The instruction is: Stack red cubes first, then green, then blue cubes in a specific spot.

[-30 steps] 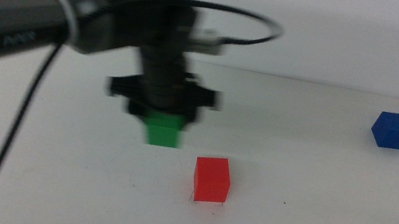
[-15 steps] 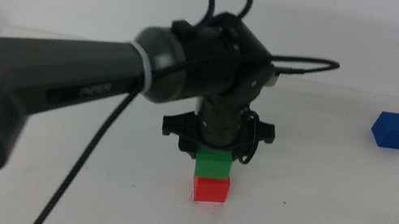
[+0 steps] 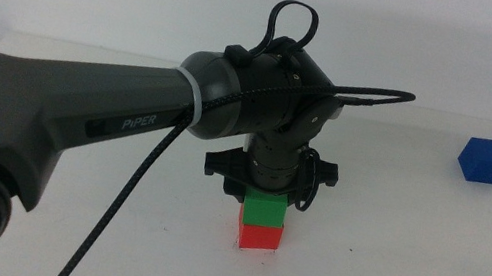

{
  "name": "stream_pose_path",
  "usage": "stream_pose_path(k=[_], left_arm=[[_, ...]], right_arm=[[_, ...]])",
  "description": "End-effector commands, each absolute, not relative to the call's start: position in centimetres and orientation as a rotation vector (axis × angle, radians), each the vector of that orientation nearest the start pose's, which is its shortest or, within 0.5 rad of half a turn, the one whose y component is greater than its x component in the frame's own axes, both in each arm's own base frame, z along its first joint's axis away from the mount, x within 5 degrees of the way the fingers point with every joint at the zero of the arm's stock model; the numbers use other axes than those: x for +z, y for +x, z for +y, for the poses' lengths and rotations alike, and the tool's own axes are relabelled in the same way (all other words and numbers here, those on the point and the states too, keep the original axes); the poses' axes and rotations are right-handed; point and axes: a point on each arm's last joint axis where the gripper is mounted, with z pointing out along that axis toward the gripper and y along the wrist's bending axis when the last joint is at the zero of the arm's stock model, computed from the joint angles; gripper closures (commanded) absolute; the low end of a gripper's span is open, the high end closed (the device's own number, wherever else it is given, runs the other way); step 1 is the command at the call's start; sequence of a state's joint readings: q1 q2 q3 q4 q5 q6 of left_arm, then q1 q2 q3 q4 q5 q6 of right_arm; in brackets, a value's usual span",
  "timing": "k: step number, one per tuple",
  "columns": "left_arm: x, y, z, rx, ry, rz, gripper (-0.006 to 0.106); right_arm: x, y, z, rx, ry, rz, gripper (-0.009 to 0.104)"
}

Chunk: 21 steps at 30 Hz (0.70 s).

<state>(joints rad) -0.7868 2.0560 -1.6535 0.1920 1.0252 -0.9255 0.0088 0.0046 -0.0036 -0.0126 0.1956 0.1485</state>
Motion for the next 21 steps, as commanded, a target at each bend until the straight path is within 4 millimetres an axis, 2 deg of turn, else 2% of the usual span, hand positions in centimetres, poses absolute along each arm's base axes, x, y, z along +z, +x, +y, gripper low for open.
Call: stream_pose_path(k=[1, 4, 5, 6, 7, 10, 12, 14, 18, 21], left_arm=[[21.0, 31.6, -29.8, -0.116, -0.092, 2.857, 0.078], [21.0, 31.6, -29.8, -0.115, -0.083, 2.857, 0.066], [21.1, 31.6, -29.8, -0.107, -0.071, 2.853, 0.051], [21.1, 31.6, -29.8, -0.105, -0.069, 2.851, 0.045], [21.1, 31.7, -29.7, -0.094, -0.06, 2.841, 0.033], [21.5, 31.7, -29.6, -0.092, -0.02, 2.826, 0.015], [22.8, 31.6, -29.4, -0.098, 0.039, 2.799, 0.007], [25.3, 31.2, -28.9, -0.139, 0.12, 2.754, 0.007], [32.7, 29.1, -26.8, -0.225, 0.363, 2.584, 0.007], [38.4, 26.0, -23.7, -0.212, 0.582, 2.468, 0.007]], right_arm=[[19.7, 5.6, 0.0, 0.089, 0.1, 1.665, 0.002], [19.7, 5.6, 0.0, 0.089, 0.1, 1.665, 0.002], [19.7, 5.6, 0.0, 0.089, 0.1, 1.665, 0.002], [19.7, 5.6, 0.0, 0.089, 0.1, 1.665, 0.002], [19.7, 5.6, 0.0, 0.089, 0.1, 1.665, 0.002], [19.7, 5.6, 0.0, 0.089, 0.1, 1.665, 0.002], [19.7, 5.6, 0.0, 0.089, 0.1, 1.665, 0.002], [19.7, 5.6, 0.0, 0.089, 0.1, 1.665, 0.002], [19.7, 5.6, 0.0, 0.089, 0.1, 1.665, 0.002], [19.7, 5.6, 0.0, 0.089, 0.1, 1.665, 0.002]])
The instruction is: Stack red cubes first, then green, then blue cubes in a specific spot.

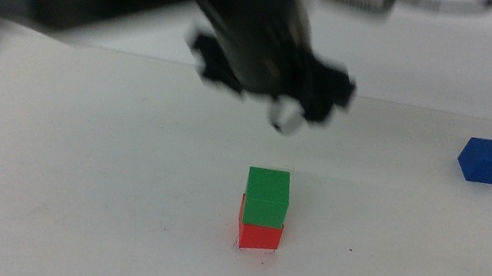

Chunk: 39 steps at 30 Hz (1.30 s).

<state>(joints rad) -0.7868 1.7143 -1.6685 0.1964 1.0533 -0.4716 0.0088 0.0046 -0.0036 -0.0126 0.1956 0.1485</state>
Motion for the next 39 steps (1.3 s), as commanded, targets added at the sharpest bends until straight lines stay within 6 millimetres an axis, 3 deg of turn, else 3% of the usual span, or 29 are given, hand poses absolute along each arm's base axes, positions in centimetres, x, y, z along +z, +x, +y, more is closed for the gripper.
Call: stream_pose_path(k=[1, 5, 10, 13, 20, 39], left_arm=[[40.2, 24.5, -22.4, -0.216, 0.642, 2.435, 0.007], [45.4, 18.8, -17.4, -0.259, 0.849, 2.264, 0.007], [45.6, 12.5, -12.2, -0.458, 0.779, 2.053, 0.007], [44.8, 10.4, -10.3, -0.487, 0.774, 2.042, 0.007], [44.9, 9.5, -9.6, -0.509, 0.768, 2.028, 0.007], [45.7, 10.1, -9.7, -0.485, 0.735, 1.923, 0.007]], right_arm=[[19.7, 5.6, 0.0, 0.089, 0.1, 1.665, 0.002], [19.7, 5.6, 0.0, 0.089, 0.1, 1.665, 0.002], [19.7, 5.6, 0.0, 0.089, 0.1, 1.665, 0.002], [19.7, 5.6, 0.0, 0.089, 0.1, 1.665, 0.002], [19.7, 5.6, 0.0, 0.089, 0.1, 1.665, 0.002], [19.6, 5.6, 0.0, 0.096, 0.105, 1.666, 0.002]])
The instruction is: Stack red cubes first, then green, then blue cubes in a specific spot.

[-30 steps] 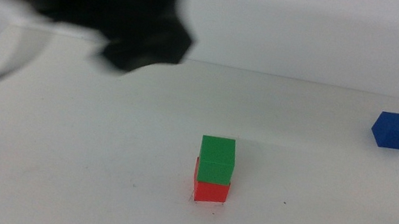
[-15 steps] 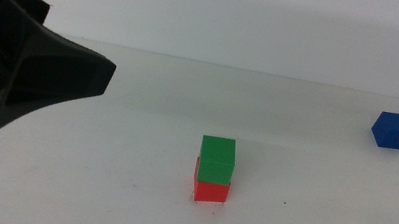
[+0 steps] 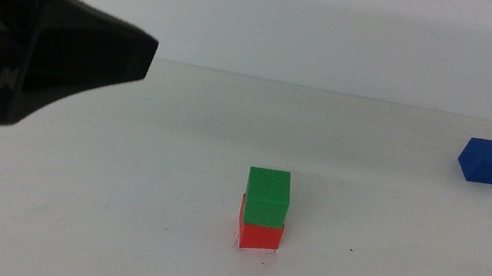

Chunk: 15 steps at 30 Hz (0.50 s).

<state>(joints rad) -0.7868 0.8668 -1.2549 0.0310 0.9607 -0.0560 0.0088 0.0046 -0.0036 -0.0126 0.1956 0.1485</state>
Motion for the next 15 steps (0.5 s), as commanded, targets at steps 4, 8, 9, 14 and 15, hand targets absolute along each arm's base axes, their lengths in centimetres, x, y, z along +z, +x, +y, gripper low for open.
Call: stream_pose_path(k=[4, 8, 9, 14, 15], left_arm=[[45.7, 10.1, -9.7, -0.485, 0.734, 1.922, 0.007], [45.7, 10.1, -9.7, -0.485, 0.734, 1.922, 0.007], [45.7, 10.1, -9.7, -0.485, 0.734, 1.922, 0.007], [45.7, 10.1, -9.7, -0.485, 0.734, 1.922, 0.007], [45.7, 10.1, -9.7, -0.485, 0.734, 1.922, 0.007]], right_arm=[[19.6, 5.6, 0.0, 0.096, 0.105, 1.666, 0.002], [20.0, 5.6, 0.0, 0.069, 0.078, 1.625, 0.002], [20.1, 5.6, 0.0, 0.089, 0.098, 1.62, 0.002], [24.8, 5.8, -0.1, 0.186, 0.225, 1.68, 0.002], [26.0, 6.2, -0.1, 0.178, 0.236, 1.747, 0.002]])
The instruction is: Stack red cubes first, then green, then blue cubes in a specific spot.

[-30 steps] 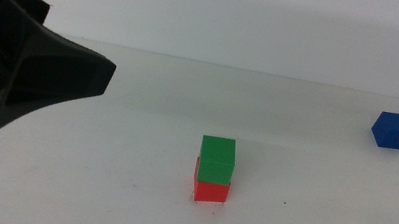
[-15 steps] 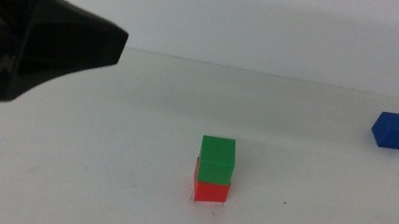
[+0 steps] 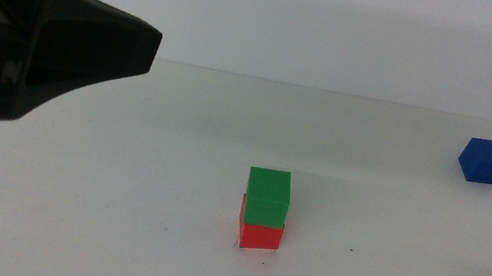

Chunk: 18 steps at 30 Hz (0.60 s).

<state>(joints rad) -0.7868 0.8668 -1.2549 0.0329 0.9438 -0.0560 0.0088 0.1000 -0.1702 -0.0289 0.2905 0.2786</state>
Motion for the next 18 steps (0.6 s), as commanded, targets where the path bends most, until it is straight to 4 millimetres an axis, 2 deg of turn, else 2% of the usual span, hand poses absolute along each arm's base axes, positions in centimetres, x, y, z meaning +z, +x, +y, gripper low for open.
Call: stream_pose_path(k=[1, 5, 9, 14, 18], left_arm=[[45.7, 10.1, -9.7, -0.486, 0.733, 1.919, 0.007], [45.8, 10.1, -9.7, -0.488, 0.732, 1.915, 0.007], [45.8, 10.1, -9.7, -0.488, 0.732, 1.915, 0.007], [45.8, 10.1, -9.7, -0.488, 0.732, 1.915, 0.007], [45.8, 10.1, -9.7, -0.488, 0.732, 1.915, 0.007]], right_arm=[[26.8, 6.7, -0.1, 0.17, 0.247, 1.814, 0.002], [29.8, 9.6, -0.2, 0.125, 0.301, 2.145, 0.002], [31.4, 13.4, -0.1, 0.127, 0.317, 2.227, 0.002], [30.7, 17.3, 0.0, 0.132, 0.302, 2.235, 0.002], [29.9, 22.3, -0.1, 0.084, 0.221, 2.25, 0.002]])
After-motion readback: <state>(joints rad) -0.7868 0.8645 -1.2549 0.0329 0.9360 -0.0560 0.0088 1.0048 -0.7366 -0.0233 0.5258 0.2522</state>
